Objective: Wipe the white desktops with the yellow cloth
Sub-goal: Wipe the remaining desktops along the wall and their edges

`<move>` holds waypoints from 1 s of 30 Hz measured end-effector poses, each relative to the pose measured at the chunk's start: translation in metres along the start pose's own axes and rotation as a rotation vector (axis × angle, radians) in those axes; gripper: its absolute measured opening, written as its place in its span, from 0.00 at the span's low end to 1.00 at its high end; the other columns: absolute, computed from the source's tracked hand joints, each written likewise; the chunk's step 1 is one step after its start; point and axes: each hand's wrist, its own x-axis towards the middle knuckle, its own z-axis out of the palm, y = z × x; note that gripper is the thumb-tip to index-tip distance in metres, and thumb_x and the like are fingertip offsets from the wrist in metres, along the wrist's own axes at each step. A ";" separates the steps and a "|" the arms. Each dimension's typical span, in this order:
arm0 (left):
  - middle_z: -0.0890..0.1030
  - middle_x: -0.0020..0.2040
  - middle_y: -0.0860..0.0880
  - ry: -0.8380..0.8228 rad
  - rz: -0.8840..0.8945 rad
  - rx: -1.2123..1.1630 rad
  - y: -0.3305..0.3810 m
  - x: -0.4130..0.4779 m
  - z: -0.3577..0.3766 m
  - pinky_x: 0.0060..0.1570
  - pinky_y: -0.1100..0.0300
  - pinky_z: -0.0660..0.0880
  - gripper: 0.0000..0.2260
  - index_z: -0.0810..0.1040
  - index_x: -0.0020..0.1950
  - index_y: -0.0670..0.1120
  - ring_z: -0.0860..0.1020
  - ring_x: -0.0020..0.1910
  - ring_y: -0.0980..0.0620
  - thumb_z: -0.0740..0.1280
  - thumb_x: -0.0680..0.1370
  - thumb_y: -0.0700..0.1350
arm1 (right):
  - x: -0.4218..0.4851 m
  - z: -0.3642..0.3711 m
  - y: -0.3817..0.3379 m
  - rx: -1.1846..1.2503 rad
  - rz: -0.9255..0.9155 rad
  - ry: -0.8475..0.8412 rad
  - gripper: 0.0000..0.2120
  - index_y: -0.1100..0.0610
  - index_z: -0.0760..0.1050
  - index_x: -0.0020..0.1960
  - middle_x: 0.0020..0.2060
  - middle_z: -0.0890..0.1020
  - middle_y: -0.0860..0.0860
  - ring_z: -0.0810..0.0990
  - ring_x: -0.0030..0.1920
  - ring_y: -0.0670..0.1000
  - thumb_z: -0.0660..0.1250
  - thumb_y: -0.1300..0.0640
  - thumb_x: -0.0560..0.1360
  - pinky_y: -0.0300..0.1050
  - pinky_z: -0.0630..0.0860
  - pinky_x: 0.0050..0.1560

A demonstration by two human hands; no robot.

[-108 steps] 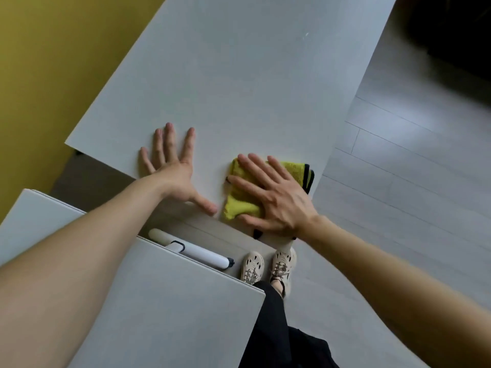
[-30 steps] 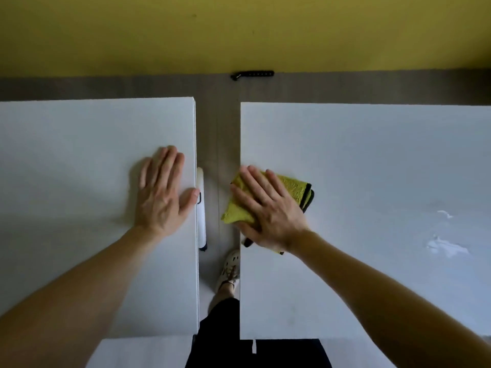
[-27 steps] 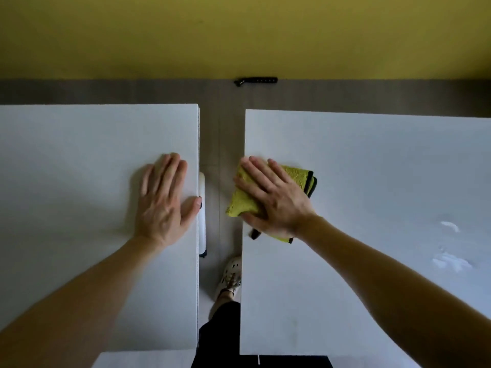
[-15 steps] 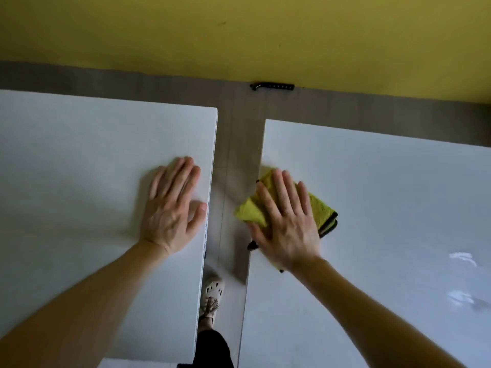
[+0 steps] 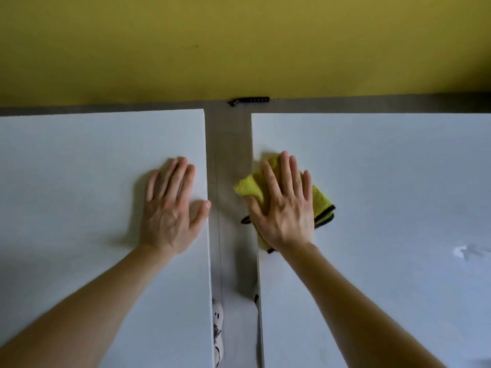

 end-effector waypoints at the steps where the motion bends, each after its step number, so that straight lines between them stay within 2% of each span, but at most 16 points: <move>1: 0.59 0.88 0.45 0.001 0.003 0.006 0.000 0.000 -0.001 0.82 0.36 0.58 0.35 0.62 0.86 0.43 0.55 0.88 0.45 0.60 0.84 0.61 | -0.039 -0.001 0.000 0.002 0.012 -0.024 0.39 0.48 0.51 0.89 0.88 0.41 0.55 0.38 0.88 0.57 0.52 0.29 0.85 0.65 0.44 0.86; 3: 0.59 0.88 0.46 -0.012 -0.001 0.020 0.002 0.002 -0.003 0.82 0.36 0.57 0.34 0.63 0.87 0.46 0.55 0.88 0.45 0.60 0.83 0.61 | -0.094 -0.004 -0.001 -0.008 0.027 -0.057 0.39 0.48 0.51 0.89 0.88 0.41 0.55 0.38 0.88 0.57 0.53 0.29 0.85 0.65 0.44 0.86; 5: 0.58 0.88 0.45 -0.040 -0.012 0.022 0.006 0.001 -0.005 0.83 0.37 0.57 0.35 0.63 0.87 0.47 0.55 0.88 0.44 0.60 0.83 0.62 | -0.101 -0.004 -0.003 -0.026 0.055 -0.083 0.40 0.46 0.51 0.89 0.88 0.40 0.54 0.37 0.88 0.56 0.54 0.28 0.84 0.65 0.42 0.86; 11: 0.60 0.87 0.40 -0.154 0.008 0.093 0.005 0.014 -0.015 0.82 0.36 0.61 0.38 0.62 0.86 0.46 0.58 0.86 0.39 0.52 0.82 0.66 | 0.086 -0.001 -0.017 -0.025 0.193 0.016 0.41 0.48 0.53 0.88 0.88 0.43 0.58 0.42 0.88 0.59 0.51 0.29 0.81 0.65 0.42 0.85; 14: 0.58 0.87 0.39 -0.232 0.016 0.196 0.007 0.023 -0.018 0.81 0.38 0.62 0.37 0.58 0.87 0.46 0.56 0.86 0.38 0.51 0.83 0.66 | 0.128 0.002 -0.024 -0.008 0.243 0.029 0.41 0.48 0.54 0.88 0.88 0.43 0.58 0.43 0.88 0.59 0.51 0.30 0.81 0.65 0.42 0.85; 16: 0.56 0.87 0.39 -0.254 0.003 0.213 0.010 0.026 -0.017 0.81 0.37 0.62 0.37 0.57 0.87 0.45 0.55 0.86 0.37 0.56 0.83 0.65 | 0.108 0.005 -0.022 -0.002 0.208 0.053 0.41 0.48 0.52 0.89 0.88 0.43 0.58 0.42 0.88 0.59 0.52 0.31 0.81 0.64 0.42 0.86; 19: 0.56 0.86 0.38 -0.267 -0.025 0.158 0.016 0.025 -0.019 0.80 0.35 0.61 0.36 0.59 0.85 0.45 0.55 0.86 0.36 0.62 0.83 0.62 | 0.014 0.009 -0.018 0.019 0.162 0.062 0.40 0.47 0.50 0.89 0.88 0.42 0.56 0.39 0.88 0.57 0.53 0.30 0.83 0.64 0.42 0.86; 22: 0.56 0.86 0.37 -0.312 -0.043 0.141 0.021 0.025 -0.025 0.80 0.35 0.61 0.36 0.59 0.85 0.44 0.54 0.86 0.36 0.63 0.82 0.61 | -0.097 0.007 -0.020 0.005 0.138 0.006 0.39 0.45 0.48 0.89 0.88 0.39 0.54 0.36 0.88 0.55 0.53 0.29 0.85 0.64 0.43 0.86; 24: 0.55 0.86 0.37 -0.328 -0.046 0.124 0.024 0.025 -0.028 0.80 0.34 0.60 0.36 0.58 0.85 0.43 0.53 0.86 0.36 0.63 0.83 0.60 | -0.136 0.005 -0.023 -0.021 0.146 -0.033 0.39 0.45 0.48 0.89 0.88 0.39 0.53 0.36 0.88 0.55 0.54 0.29 0.85 0.65 0.44 0.86; 26: 0.53 0.87 0.37 -0.341 -0.053 0.129 0.026 0.025 -0.027 0.81 0.34 0.59 0.36 0.56 0.85 0.44 0.51 0.87 0.36 0.61 0.84 0.61 | -0.119 0.004 -0.021 -0.040 0.155 -0.034 0.39 0.45 0.50 0.89 0.88 0.40 0.54 0.37 0.88 0.56 0.53 0.29 0.84 0.65 0.44 0.86; 30: 0.52 0.86 0.36 -0.340 -0.066 0.142 0.026 0.027 -0.019 0.80 0.33 0.58 0.36 0.55 0.85 0.43 0.51 0.86 0.35 0.62 0.84 0.59 | 0.008 0.005 -0.024 -0.039 0.228 0.013 0.40 0.46 0.53 0.88 0.88 0.43 0.55 0.42 0.88 0.58 0.54 0.30 0.81 0.65 0.43 0.86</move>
